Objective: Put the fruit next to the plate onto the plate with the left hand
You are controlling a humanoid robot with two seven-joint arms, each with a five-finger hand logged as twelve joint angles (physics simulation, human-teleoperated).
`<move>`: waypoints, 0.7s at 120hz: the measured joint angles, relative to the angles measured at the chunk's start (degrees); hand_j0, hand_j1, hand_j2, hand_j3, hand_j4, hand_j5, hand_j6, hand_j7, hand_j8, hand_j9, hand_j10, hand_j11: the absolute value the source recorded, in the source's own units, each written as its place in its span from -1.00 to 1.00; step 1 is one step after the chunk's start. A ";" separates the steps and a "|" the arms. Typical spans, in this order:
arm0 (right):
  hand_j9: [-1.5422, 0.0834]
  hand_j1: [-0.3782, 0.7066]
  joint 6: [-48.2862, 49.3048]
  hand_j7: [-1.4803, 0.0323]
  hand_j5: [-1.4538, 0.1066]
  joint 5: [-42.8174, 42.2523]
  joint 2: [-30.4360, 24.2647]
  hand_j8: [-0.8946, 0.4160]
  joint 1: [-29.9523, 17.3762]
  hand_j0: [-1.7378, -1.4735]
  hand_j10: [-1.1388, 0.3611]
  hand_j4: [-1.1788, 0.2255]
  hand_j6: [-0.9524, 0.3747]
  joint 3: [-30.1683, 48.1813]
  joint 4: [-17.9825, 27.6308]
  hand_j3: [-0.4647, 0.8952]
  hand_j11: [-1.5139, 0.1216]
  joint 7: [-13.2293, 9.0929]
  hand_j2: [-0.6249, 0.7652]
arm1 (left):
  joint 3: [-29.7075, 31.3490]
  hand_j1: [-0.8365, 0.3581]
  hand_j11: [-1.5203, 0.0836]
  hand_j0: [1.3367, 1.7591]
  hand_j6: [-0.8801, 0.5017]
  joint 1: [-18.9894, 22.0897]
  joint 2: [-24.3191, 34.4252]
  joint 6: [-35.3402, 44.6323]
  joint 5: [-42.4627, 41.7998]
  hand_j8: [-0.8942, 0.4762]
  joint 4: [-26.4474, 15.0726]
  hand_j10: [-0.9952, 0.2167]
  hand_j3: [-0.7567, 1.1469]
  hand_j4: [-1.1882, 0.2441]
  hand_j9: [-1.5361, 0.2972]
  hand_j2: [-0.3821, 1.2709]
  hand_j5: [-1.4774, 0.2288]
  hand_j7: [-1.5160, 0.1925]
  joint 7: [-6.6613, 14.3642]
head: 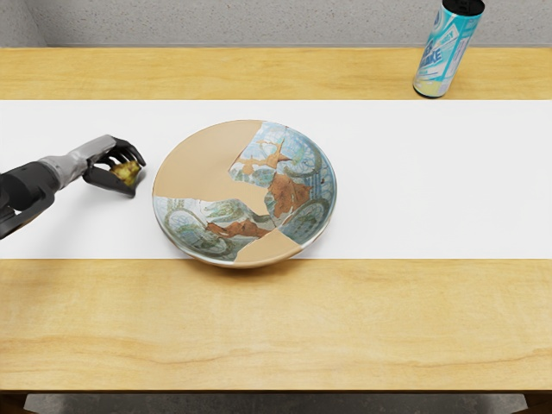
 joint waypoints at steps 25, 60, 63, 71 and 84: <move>0.90 -0.95 0.01 0.96 0.86 0.00 0.00 0.36 0.01 -0.40 0.52 0.68 0.43 0.00 -0.01 -0.32 0.85 0.01 -0.10 | 0.01 -0.12 -0.23 0.50 -0.49 -0.10 0.42 -1.28 0.04 -0.32 0.01 -0.24 -0.21 -0.27 -0.30 -0.18 -0.32 -0.27 -0.01; 0.90 -0.95 0.03 0.96 0.86 0.00 0.00 0.37 0.11 -0.40 0.52 0.68 0.43 0.06 0.00 -0.32 0.85 0.01 -0.10 | 0.08 -0.17 -0.33 0.48 -0.39 -2.21 3.69 -4.73 -0.03 -0.23 -0.60 -0.16 -0.21 -0.19 -0.40 -0.13 -0.42 -0.37 -0.34; 0.90 -0.95 0.03 0.96 0.86 0.00 0.00 0.37 0.12 -0.40 0.52 0.68 0.43 0.07 0.00 -0.32 0.85 0.02 -0.10 | 0.07 -0.17 -0.34 0.48 -0.39 -2.66 3.69 -5.19 -0.07 -0.23 -0.65 -0.16 -0.21 -0.18 -0.40 -0.14 -0.43 -0.38 -0.37; 0.90 -0.95 0.03 0.96 0.86 0.00 0.00 0.36 0.15 -0.40 0.52 0.68 0.43 0.07 0.00 -0.32 0.85 0.02 -0.10 | 0.05 -0.17 -0.35 0.48 -0.38 -3.43 3.70 -6.42 -0.16 -0.22 -0.74 -0.15 -0.21 -0.17 -0.42 -0.15 -0.44 -0.40 -0.41; 0.90 -0.95 0.04 0.96 0.86 0.00 0.00 0.36 0.17 -0.40 0.52 0.68 0.43 0.08 0.00 -0.32 0.85 0.02 -0.10 | -0.06 -0.17 -0.38 0.47 -0.36 -4.93 4.46 -8.85 -0.24 -0.21 -0.81 -0.14 -0.21 -0.16 -0.44 -0.15 -0.46 -0.42 -0.45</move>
